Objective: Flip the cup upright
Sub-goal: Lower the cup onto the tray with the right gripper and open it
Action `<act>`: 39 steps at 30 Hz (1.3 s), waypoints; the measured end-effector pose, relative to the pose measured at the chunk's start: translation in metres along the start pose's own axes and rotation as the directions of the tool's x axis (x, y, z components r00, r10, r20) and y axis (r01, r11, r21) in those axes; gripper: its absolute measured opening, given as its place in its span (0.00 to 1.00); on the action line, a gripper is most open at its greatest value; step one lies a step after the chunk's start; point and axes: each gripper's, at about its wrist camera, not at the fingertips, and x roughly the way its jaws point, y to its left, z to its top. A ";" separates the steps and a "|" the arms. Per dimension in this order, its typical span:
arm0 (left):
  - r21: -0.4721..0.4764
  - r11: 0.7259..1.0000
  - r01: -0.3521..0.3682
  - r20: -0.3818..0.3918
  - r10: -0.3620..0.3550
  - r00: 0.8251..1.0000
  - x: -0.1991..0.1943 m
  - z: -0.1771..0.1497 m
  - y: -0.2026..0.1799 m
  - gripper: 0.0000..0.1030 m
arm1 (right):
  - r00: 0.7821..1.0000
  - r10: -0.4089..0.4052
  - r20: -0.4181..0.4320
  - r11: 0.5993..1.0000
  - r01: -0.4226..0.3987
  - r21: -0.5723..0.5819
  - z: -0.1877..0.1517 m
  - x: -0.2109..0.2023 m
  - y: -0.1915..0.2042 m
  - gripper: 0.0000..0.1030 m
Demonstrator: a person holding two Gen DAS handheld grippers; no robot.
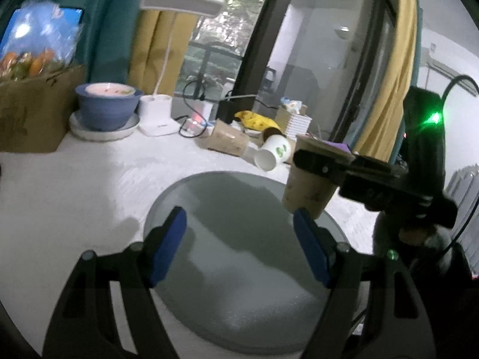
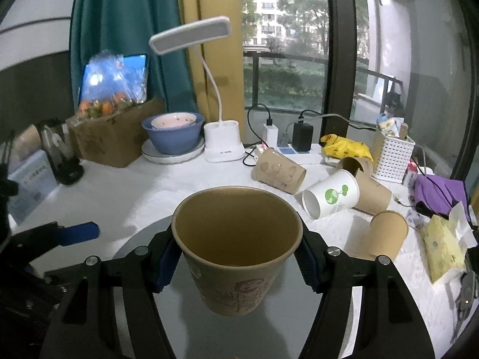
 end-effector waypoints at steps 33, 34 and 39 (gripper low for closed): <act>-0.118 0.991 -0.055 -0.071 0.047 0.996 0.025 -0.007 0.031 0.78 | 0.991 -0.051 -0.124 0.999 0.053 0.008 -0.019 0.052 0.002 0.78; -0.114 0.992 -0.057 -0.070 0.049 0.996 0.025 -0.007 0.031 0.78 | 0.991 -0.052 -0.125 0.999 0.053 0.008 -0.020 0.051 0.002 0.78; -0.087 0.993 -0.075 -0.068 0.069 0.995 0.025 -0.007 0.027 0.78 | 0.991 -0.047 -0.122 0.998 0.050 0.022 -0.020 0.042 -0.001 0.79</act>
